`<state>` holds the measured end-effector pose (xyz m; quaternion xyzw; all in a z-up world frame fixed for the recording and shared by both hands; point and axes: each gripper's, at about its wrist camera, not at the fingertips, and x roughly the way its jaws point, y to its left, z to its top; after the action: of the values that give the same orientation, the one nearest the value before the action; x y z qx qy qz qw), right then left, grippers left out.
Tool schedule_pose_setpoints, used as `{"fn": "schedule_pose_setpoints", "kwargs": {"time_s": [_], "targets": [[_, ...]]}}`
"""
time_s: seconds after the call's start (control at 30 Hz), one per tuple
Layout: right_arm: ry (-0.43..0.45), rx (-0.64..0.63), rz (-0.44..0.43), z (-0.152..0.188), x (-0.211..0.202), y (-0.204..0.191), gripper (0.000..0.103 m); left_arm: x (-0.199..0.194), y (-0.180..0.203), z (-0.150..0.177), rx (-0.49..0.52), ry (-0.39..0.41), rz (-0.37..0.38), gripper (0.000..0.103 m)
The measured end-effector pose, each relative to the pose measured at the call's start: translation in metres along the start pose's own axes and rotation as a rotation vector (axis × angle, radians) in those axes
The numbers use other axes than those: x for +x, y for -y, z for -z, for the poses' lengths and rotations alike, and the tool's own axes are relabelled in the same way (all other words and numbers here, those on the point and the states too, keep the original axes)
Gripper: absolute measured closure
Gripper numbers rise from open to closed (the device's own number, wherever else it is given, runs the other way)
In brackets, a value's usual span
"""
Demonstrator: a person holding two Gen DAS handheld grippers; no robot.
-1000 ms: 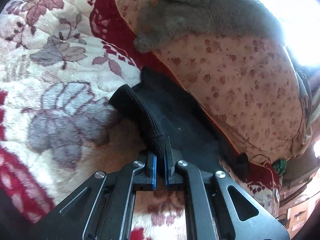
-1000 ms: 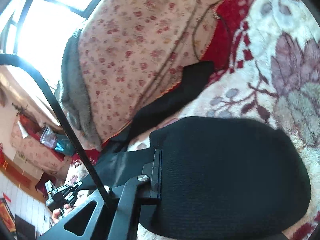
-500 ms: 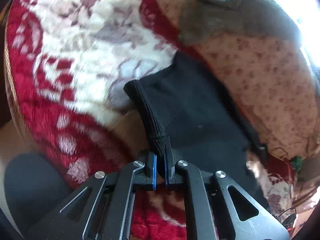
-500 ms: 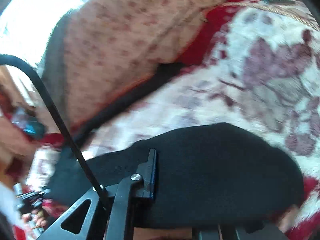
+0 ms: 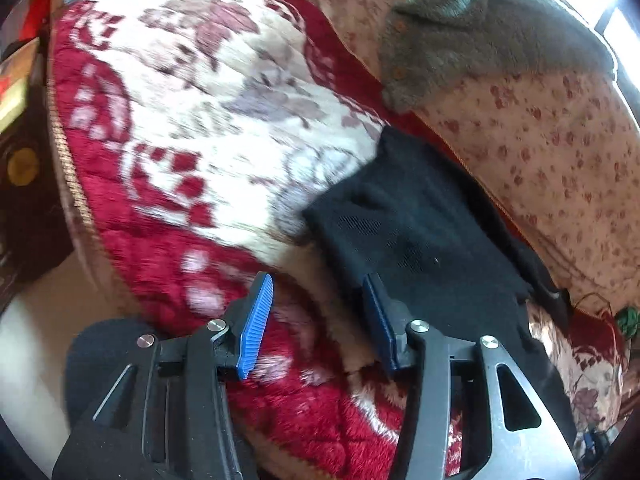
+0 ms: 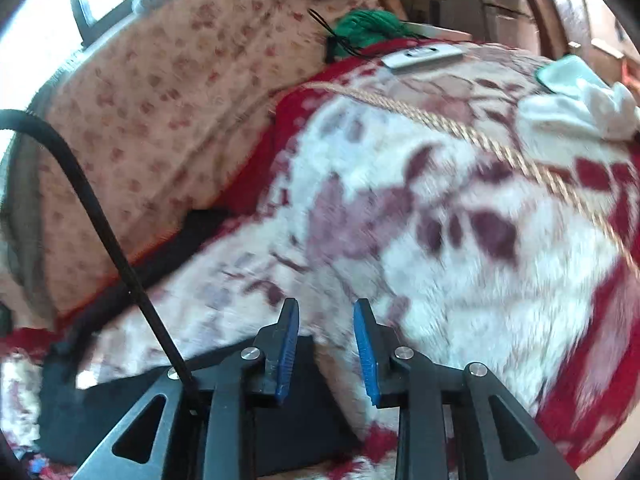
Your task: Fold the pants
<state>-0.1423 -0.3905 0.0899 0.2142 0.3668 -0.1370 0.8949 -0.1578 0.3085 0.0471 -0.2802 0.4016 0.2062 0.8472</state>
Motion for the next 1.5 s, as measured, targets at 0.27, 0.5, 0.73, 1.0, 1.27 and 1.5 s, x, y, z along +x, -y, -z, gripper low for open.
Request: {"fn": "schedule_pose_setpoints", "kwargs": {"time_s": [0.27, 0.5, 0.73, 1.0, 1.27, 1.5], "targets": [[-0.069, -0.096, -0.227, -0.005, 0.021, -0.064, 0.059, -0.022, 0.032, -0.015, 0.048, 0.033, 0.107, 0.05], [-0.207, -0.13, -0.357, -0.021, 0.086, -0.133, 0.059, 0.022, 0.105, -0.03, 0.111, -0.088, 0.234, 0.046], [-0.314, -0.089, -0.413, -0.046, 0.148, -0.18, 0.059, 0.092, 0.179, -0.035, 0.162, -0.236, 0.273, 0.046], [-0.378, -0.126, -0.38, -0.078, 0.2, -0.218, 0.053, 0.143, 0.216, -0.04, 0.119, -0.299, 0.247, 0.046], [-0.491, -0.191, -0.212, -0.102, 0.27, -0.253, 0.052, 0.167, 0.239, -0.049, 0.119, -0.307, 0.207, 0.046], [-0.541, -0.344, -0.04, -0.092, 0.304, -0.276, 0.066, 0.172, 0.249, -0.047, 0.165, -0.287, 0.141, 0.04]]}}
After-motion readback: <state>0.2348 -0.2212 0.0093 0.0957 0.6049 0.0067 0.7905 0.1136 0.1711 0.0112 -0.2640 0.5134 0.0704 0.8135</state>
